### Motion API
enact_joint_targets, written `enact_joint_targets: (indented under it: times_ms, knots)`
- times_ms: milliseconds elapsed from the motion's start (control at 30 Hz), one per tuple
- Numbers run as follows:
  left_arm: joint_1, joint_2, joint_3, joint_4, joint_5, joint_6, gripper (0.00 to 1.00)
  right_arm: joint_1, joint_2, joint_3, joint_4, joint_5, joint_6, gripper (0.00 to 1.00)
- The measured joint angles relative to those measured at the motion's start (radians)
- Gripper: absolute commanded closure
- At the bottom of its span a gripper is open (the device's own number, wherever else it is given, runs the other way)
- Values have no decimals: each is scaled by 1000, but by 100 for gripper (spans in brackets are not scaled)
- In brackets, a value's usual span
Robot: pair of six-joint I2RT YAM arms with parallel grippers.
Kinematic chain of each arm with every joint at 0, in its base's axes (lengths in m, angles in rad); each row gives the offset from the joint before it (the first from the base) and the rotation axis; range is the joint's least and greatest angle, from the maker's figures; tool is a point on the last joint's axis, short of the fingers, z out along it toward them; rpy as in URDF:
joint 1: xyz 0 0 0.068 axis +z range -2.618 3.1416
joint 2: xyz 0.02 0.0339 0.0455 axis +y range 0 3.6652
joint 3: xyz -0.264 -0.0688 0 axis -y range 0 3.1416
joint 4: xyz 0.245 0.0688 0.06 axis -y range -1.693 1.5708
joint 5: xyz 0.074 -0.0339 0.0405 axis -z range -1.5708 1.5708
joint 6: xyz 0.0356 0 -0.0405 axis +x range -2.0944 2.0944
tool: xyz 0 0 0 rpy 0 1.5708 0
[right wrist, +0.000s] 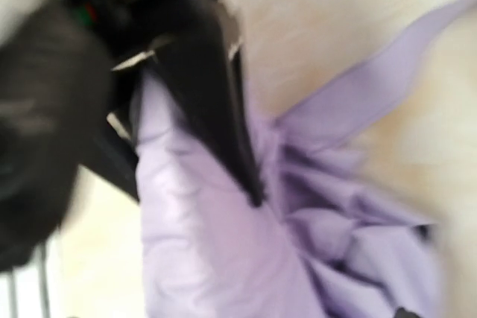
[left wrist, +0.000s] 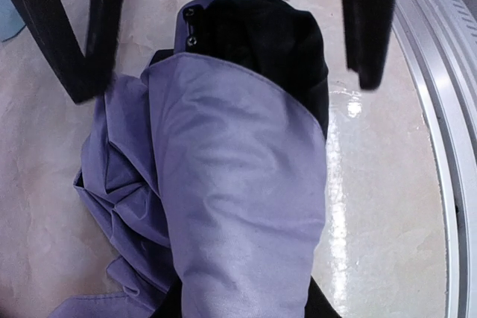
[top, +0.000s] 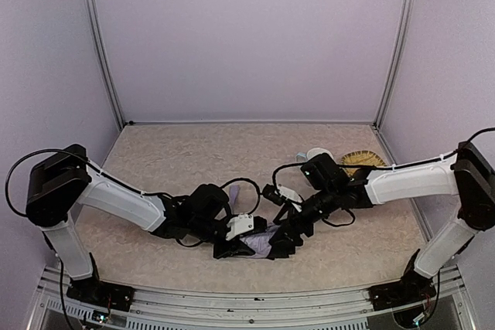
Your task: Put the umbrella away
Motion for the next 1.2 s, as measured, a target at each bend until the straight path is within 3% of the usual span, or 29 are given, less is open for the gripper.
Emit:
enact_joint_targets:
  times_ms: [233,500,933,1200]
  knots:
    - [49,88,117,-103,170,-42,80,89,-234,-164,142,239,-47,1]
    - [58,116,163,-155,218,-50,80,177,-108,-176,201,348,-97,0]
    - [64,118,153,-140,225,-73,80,167,-45,-307,533,374,-2,0]
    - [64,115,146,-129,225,-68,80,107,-168,-418,555,276,35,0]
